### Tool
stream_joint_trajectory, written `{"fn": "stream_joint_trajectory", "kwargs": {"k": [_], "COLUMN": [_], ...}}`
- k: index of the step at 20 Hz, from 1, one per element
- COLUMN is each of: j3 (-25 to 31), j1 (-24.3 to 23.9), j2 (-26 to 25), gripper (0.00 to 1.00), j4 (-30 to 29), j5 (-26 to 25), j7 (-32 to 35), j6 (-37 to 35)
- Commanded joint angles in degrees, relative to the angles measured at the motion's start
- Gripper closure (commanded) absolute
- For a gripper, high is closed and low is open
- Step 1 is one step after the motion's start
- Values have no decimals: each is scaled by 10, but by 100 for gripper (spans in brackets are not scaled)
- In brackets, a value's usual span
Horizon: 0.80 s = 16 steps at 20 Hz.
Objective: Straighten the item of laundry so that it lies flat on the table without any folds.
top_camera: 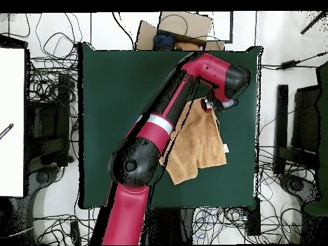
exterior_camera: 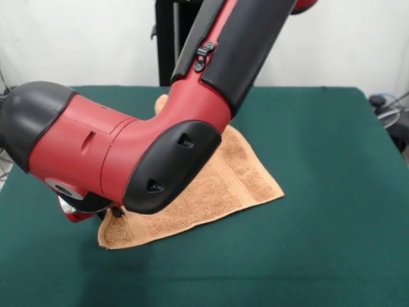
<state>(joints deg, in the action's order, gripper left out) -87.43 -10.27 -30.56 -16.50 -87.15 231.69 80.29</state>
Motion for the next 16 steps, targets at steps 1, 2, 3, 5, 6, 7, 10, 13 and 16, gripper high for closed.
{"fn": "stream_joint_trajectory", "kwargs": {"k": [1, 2, 3, 5, 6, 7, 10, 13, 16], "j3": [-36, -35, -33, -33, -31, -28, -20, -16, -15], "j1": [31, 34, 38, 44, 47, 51, 64, 78, 81], "j2": [14, 15, 16, 16, 16, 17, 18, 18, 16], "gripper": [100, 100, 100, 100, 100, 100, 100, 100, 100], "j4": [29, 25, 20, 12, 8, 3, -11, -24, -18], "j5": [17, 19, 21, 21, 21, 22, 24, 23, 20], "j7": [191, 188, 184, 182, 175, 169, 159, 157, 149], "j6": [-85, -91, -97, -99, -103, -107, -114, -113, -110]}}
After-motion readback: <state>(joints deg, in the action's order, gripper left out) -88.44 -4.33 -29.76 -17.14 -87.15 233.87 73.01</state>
